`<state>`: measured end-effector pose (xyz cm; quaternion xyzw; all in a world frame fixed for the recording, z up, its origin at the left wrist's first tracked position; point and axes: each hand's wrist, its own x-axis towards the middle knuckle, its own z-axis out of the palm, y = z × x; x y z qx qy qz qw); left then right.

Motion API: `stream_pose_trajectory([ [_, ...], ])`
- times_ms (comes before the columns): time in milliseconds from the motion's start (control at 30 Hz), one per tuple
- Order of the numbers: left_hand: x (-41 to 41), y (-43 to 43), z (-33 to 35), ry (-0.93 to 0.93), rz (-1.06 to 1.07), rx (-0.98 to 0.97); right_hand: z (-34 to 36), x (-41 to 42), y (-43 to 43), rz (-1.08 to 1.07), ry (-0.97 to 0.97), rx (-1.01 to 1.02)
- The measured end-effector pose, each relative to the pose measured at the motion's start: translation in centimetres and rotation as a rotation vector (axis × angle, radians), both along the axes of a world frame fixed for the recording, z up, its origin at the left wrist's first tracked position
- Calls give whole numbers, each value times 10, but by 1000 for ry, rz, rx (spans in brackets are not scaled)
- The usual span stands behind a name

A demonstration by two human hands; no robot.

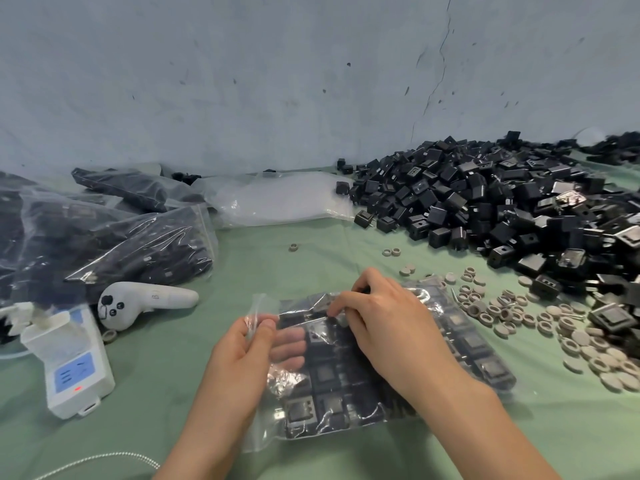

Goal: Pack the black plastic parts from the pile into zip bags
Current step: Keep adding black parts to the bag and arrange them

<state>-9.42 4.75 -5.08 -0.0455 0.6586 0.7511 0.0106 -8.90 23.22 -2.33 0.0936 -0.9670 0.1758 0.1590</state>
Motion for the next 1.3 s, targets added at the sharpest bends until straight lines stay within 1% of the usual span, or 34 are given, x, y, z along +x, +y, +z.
stream_pose_trajectory([
  [100,-1,-1,1,-39,-24,29,0,1,0,10,15,-9],
  [267,-2,0,1,-53,-43,-5,-2,3,-2,56,3,-2],
  [333,-2,2,2,-69,-47,33,-2,2,-2,65,-9,-6],
  [467,-1,3,7,-160,-82,163,-4,0,-1,71,-25,-6],
  [667,-1,-4,8,-235,-175,238,-9,-2,-3,70,34,-21],
  [733,-1,-5,8,-248,-154,241,-8,-2,-3,59,63,-56],
  [800,-2,-5,7,-220,-43,163,-5,-2,-4,45,88,-141],
  [900,-3,-10,8,-116,176,-55,-2,0,-5,44,53,-361],
  [967,0,-14,11,-33,295,-115,2,6,-7,88,-8,-545],
  [1033,5,-18,13,95,415,-245,6,12,-11,159,-107,-731],
  [1067,9,-19,14,164,445,-310,7,15,-13,197,-142,-785],
  [1100,13,-18,16,217,455,-338,9,18,-15,234,-161,-813],
  [1167,23,-14,19,288,420,-312,12,21,-19,285,-179,-867],
  [1233,31,-8,23,313,343,-255,14,22,-24,306,-181,-938],
  [1300,37,-1,26,297,246,-170,14,24,-30,324,-153,-972],
])
